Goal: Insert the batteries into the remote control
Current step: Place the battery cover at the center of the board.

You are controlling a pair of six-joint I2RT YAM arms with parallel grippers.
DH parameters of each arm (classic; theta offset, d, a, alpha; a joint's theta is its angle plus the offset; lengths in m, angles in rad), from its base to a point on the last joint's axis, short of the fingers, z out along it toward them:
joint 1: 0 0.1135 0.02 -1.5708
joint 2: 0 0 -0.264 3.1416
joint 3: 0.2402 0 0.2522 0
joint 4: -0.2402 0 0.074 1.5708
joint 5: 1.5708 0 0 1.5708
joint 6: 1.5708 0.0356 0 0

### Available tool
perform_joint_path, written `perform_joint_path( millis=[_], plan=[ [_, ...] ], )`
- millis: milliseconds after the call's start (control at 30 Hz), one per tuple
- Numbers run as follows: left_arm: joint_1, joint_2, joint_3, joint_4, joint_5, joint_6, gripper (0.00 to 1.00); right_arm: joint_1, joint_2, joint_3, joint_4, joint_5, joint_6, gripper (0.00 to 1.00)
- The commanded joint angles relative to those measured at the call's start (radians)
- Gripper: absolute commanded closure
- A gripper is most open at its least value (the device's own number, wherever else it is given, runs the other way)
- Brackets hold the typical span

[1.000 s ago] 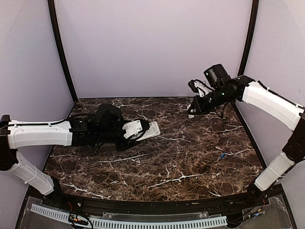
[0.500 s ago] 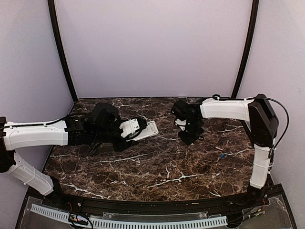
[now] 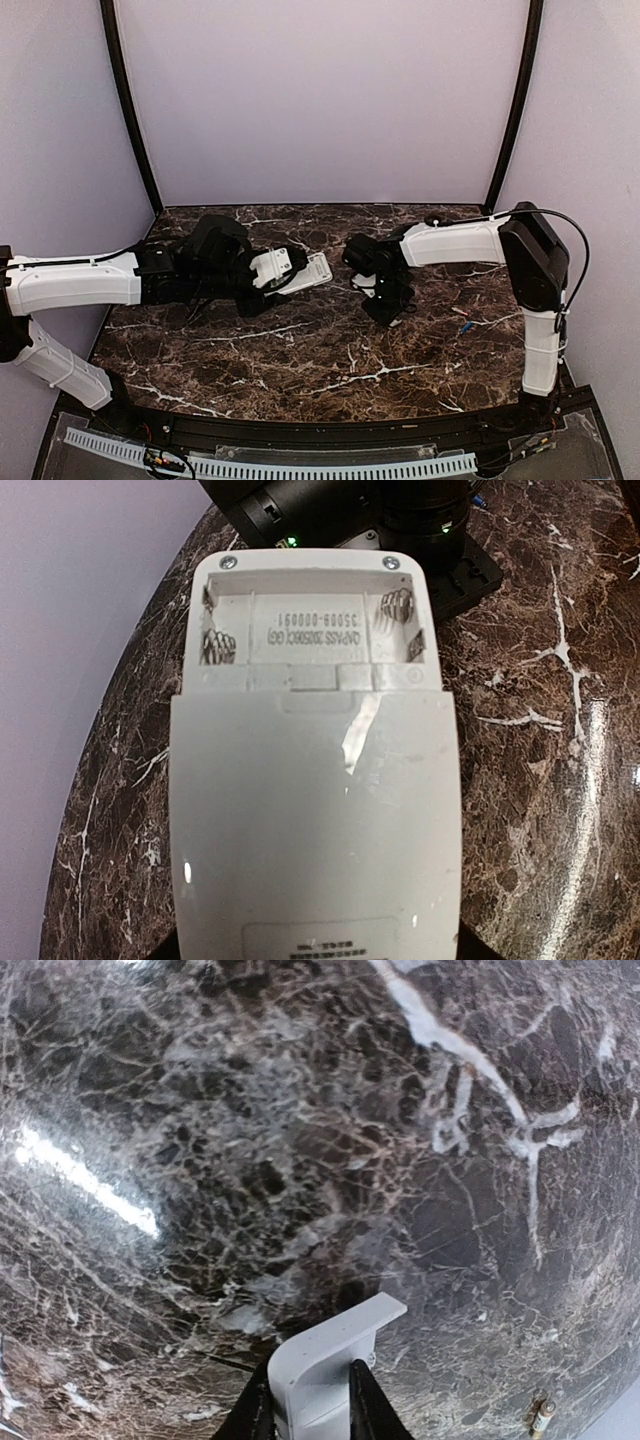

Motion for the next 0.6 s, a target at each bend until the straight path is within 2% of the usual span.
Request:
perform_joint_path(
  millis=[0, 233, 333, 567],
  plan=[
    [0.004, -0.035, -0.011, -0.022, 0.006, 0.003, 1.0, 0.006, -0.006, -0.016, 0.001, -0.071, -0.02, 0.73],
    [0.007, -0.033, -0.01, -0.024, 0.005, 0.006, 1.0, 0.006, -0.071, -0.004, -0.016, -0.154, -0.034, 0.67],
    [0.008, -0.033, -0.011, -0.024, 0.002, 0.006, 1.0, 0.006, -0.112, 0.001, -0.016, -0.194, -0.02, 0.68],
    [0.014, -0.047, -0.016, -0.018, 0.007, 0.008, 1.0, -0.013, -0.142, -0.096, 0.058, -0.355, 0.067, 0.98]
  ],
)
